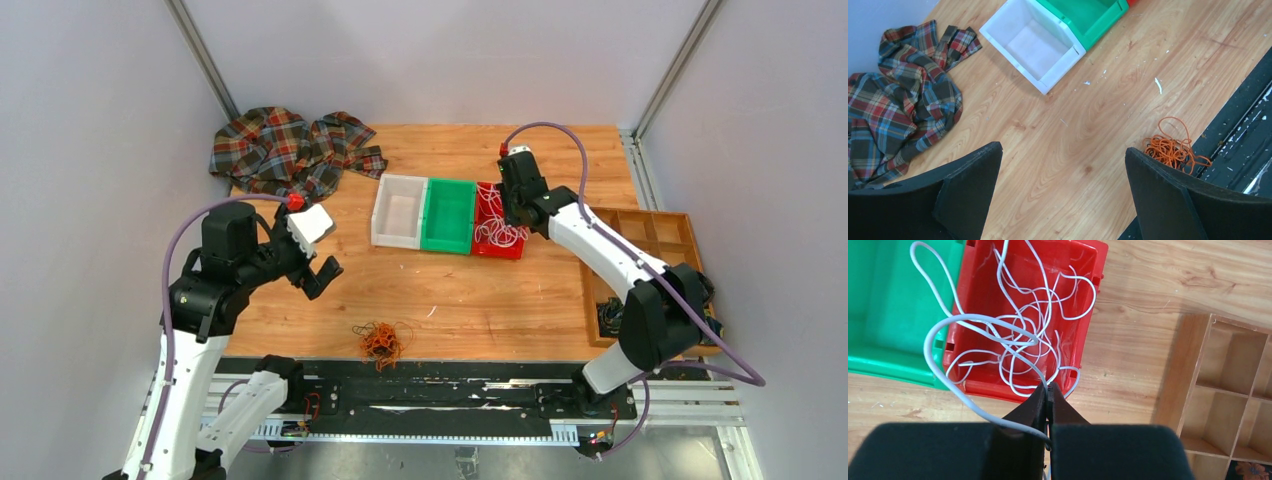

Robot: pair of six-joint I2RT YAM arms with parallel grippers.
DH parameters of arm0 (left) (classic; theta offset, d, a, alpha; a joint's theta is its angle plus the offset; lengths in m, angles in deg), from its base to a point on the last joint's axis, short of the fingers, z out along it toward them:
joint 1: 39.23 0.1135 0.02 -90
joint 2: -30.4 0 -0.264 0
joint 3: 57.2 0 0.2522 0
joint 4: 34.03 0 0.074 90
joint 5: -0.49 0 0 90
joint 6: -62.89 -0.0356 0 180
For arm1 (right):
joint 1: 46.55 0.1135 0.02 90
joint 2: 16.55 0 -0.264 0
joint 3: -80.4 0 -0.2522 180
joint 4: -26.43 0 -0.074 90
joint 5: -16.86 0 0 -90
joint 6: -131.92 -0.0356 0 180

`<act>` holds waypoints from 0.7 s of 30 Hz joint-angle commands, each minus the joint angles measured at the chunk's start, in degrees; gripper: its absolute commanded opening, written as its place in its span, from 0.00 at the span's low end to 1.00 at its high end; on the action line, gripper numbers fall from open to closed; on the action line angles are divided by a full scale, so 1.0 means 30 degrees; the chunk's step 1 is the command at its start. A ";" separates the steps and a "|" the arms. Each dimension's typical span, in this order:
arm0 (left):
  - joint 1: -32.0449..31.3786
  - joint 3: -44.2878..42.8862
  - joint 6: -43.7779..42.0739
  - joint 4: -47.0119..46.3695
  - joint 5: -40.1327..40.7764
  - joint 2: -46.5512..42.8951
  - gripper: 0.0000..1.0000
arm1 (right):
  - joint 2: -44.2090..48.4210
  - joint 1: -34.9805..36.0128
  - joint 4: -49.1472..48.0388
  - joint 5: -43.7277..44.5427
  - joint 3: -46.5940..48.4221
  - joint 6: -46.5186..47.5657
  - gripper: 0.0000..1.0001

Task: Untangle the cables
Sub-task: Place the cable in the bin.

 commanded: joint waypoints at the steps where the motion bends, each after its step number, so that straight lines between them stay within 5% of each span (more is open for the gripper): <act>1: 0.0091 0.0068 -0.0376 0.0348 -0.0354 0.0099 0.98 | -0.0977 -0.0508 0.2200 0.0774 0.1517 -0.0874 0.01; 10: 0.0084 -0.0573 -0.0495 0.0772 -0.0072 0.0565 0.98 | -0.3437 -0.0716 0.3711 0.0922 0.3884 -0.1148 0.02; 15: 0.0084 -0.0637 -0.0493 0.0902 -0.0465 0.0565 0.98 | -0.4205 -0.1045 0.4058 0.1023 0.4635 -0.0975 0.31; 21: 0.0084 -0.0724 -0.0464 0.0995 -0.0847 0.0653 0.98 | -0.4388 -0.1047 0.4262 0.1000 0.5370 -0.0565 0.35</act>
